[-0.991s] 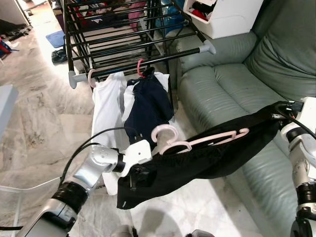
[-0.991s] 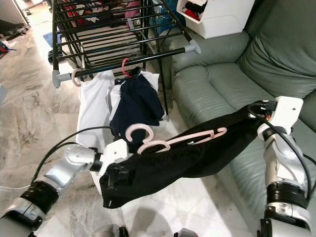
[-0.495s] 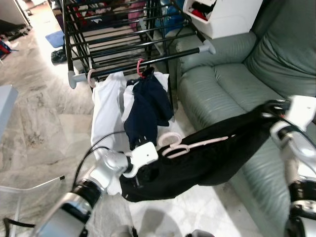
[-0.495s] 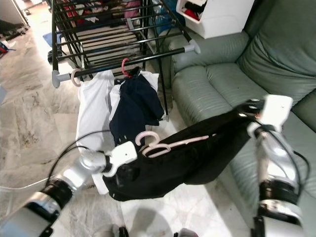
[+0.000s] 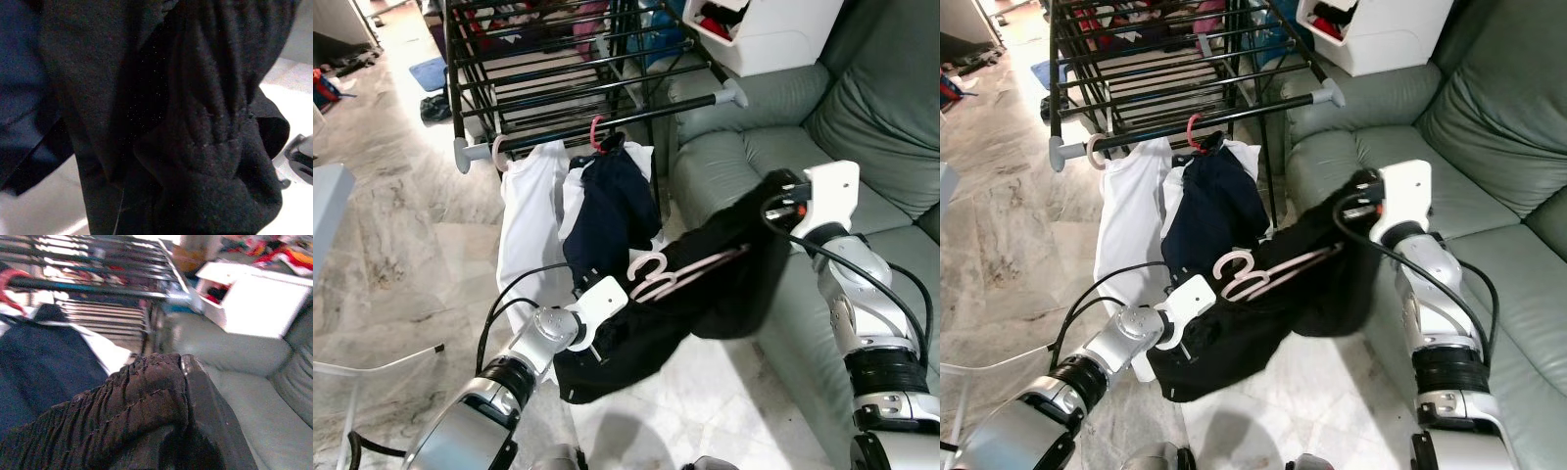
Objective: Hang hanger
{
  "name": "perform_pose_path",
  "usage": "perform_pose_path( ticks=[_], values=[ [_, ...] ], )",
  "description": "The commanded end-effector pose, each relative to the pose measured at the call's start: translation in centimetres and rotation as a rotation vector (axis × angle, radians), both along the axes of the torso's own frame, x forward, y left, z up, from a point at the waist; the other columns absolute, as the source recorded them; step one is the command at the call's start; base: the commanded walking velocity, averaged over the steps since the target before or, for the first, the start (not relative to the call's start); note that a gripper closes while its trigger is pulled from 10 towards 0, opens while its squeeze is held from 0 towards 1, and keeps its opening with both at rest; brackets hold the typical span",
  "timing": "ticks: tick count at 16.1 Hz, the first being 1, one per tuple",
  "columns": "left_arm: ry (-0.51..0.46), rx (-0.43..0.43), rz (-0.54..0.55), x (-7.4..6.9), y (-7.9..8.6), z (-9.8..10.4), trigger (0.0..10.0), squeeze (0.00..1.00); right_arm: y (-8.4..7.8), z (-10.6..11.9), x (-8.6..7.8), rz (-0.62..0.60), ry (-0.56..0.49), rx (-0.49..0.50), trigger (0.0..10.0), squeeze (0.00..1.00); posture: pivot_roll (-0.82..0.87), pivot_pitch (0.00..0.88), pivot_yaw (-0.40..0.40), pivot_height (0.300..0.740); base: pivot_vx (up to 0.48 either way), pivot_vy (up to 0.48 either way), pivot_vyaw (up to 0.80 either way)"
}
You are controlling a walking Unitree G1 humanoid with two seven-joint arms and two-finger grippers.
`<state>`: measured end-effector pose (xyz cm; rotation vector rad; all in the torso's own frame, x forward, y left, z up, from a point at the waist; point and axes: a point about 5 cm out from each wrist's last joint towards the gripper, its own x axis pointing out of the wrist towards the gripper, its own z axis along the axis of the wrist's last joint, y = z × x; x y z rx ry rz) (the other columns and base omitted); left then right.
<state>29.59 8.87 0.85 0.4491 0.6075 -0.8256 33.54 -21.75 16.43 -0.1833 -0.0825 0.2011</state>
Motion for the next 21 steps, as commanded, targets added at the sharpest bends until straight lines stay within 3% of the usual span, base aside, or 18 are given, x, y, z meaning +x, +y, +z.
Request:
perform_pose_path(
  ticks=[1,2,3,4,5,8,10,12,15,16,17,19,21],
  values=[
    [0.022,0.047,0.097,0.0,1.7,-0.7,0.0,0.0,0.7,2.3,-0.3,0.068,-0.075,0.017,0.0,0.0,-0.07,0.0,0.057,0.74,0.0,0.0,0.0],
    [0.014,0.047,0.113,0.1,1.8,-0.7,0.0,0.0,1.2,2.5,-0.5,0.116,-0.07,0.008,0.0,0.0,-0.07,0.0,0.057,0.74,0.0,0.0,0.0],
    [-0.019,0.033,0.188,0.6,1.9,-0.4,0.0,0.0,2.2,2.2,-1.0,0.206,-0.046,-0.075,0.0,0.0,-0.07,0.0,0.055,0.74,0.0,0.0,0.0],
    [-0.039,0.027,0.221,0.9,2.1,-0.1,0.0,0.0,2.2,2.0,-1.2,0.215,-0.036,-0.13,0.0,0.0,-0.07,0.0,0.055,0.74,0.0,0.0,0.0],
    [-0.084,0.022,0.277,1.6,2.5,0.5,0.0,0.0,1.7,1.6,-1.3,0.185,-0.014,-0.187,0.0,0.0,-0.08,0.0,0.054,0.74,0.0,0.0,0.0],
    [-0.163,-0.004,0.387,2.9,4.0,1.7,0.0,0.0,-0.5,0.6,-1.8,0.091,0.077,-0.235,0.0,0.0,-0.08,0.0,0.054,0.74,0.0,0.0,0.0],
    [-0.183,-0.011,0.402,3.3,4.9,2.3,0.0,0.0,-1.6,-0.1,-2.2,0.055,0.112,-0.253,0.0,0.0,-0.08,0.0,0.056,0.74,0.0,0.0,0.0],
    [-0.185,-0.014,0.414,3.3,5.1,2.3,0.0,0.0,-1.0,-0.5,-2.2,0.079,0.133,-0.25,0.0,0.0,-0.08,0.0,0.055,0.74,0.0,0.0,0.0],
    [-0.182,-0.032,0.416,3.2,4.6,2.2,0.0,0.0,1.6,-1.6,-2.4,0.161,0.175,-0.242,0.0,0.0,-0.08,0.0,0.053,0.74,0.0,0.0,0.0],
    [-0.178,-0.048,0.407,3.1,4.1,2.1,0.0,0.0,2.9,-1.8,-2.2,0.176,0.183,-0.187,0.0,0.0,-0.08,0.0,0.053,0.74,0.0,0.0,0.0],
    [-0.169,-0.059,0.385,2.9,3.3,1.9,0.0,0.0,5.9,-2.4,-2.5,0.246,0.203,-0.118,0.0,0.0,-0.08,0.0,0.053,0.74,0.0,0.0,0.0],
    [-0.164,-0.078,0.364,2.8,2.2,1.9,0.0,0.0,9.7,-3.2,-3.4,0.368,0.228,-0.064,0.0,0.0,-0.08,0.0,0.053,0.74,0.0,0.0,0.0],
    [-0.164,-0.088,0.349,2.9,1.6,2.1,0.0,0.0,11.7,-3.1,-4.5,0.475,0.263,0.005,0.0,0.0,-0.08,0.0,0.053,0.74,0.0,0.0,0.0]
  ],
)
